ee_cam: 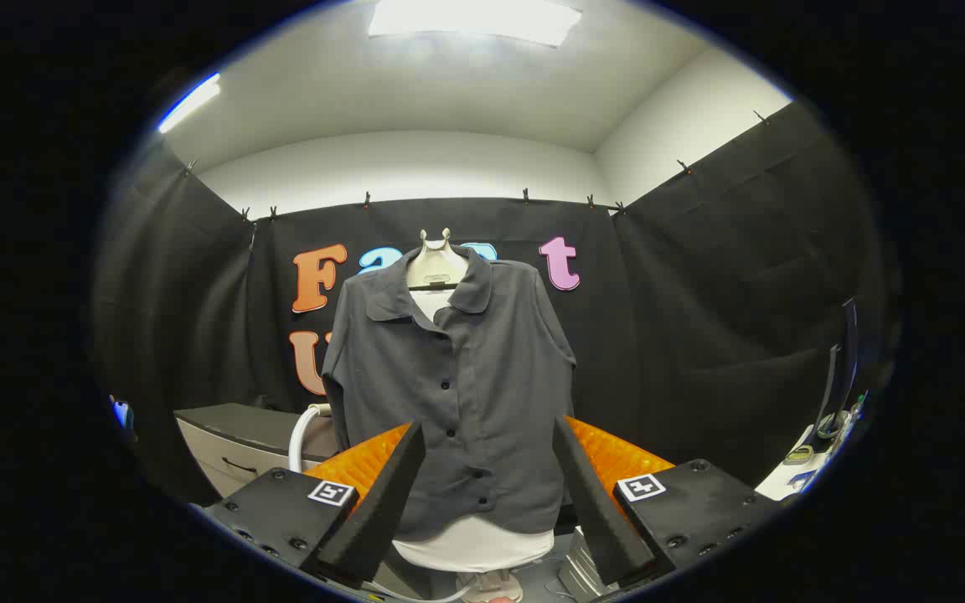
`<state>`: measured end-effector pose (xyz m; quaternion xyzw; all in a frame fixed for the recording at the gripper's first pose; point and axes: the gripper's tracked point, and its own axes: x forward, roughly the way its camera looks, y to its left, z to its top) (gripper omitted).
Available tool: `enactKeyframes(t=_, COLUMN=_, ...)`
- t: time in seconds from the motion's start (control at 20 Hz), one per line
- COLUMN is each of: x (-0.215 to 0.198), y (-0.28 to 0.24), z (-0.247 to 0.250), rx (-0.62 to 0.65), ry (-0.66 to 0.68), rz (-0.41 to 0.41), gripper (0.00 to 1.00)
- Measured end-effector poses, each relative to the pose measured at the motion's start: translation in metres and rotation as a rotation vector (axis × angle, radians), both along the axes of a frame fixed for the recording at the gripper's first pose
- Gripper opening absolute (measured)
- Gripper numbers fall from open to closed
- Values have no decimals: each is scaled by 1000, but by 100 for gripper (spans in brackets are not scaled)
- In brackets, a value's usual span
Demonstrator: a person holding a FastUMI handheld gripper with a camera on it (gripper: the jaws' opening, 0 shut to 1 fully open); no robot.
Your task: Iron the clothes twice with a garment steamer, once on the left side and once on the right side.
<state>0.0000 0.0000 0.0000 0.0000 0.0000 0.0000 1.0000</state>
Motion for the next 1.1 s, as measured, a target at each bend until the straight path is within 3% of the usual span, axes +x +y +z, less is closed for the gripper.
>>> enactKeyframes(t=0.4, x=13, y=15, z=-8, rx=6, ry=15, rz=28, gripper=98)
enactKeyframes(t=1.1, x=24, y=5, z=-17, rx=26, ry=29, rz=9, gripper=98)
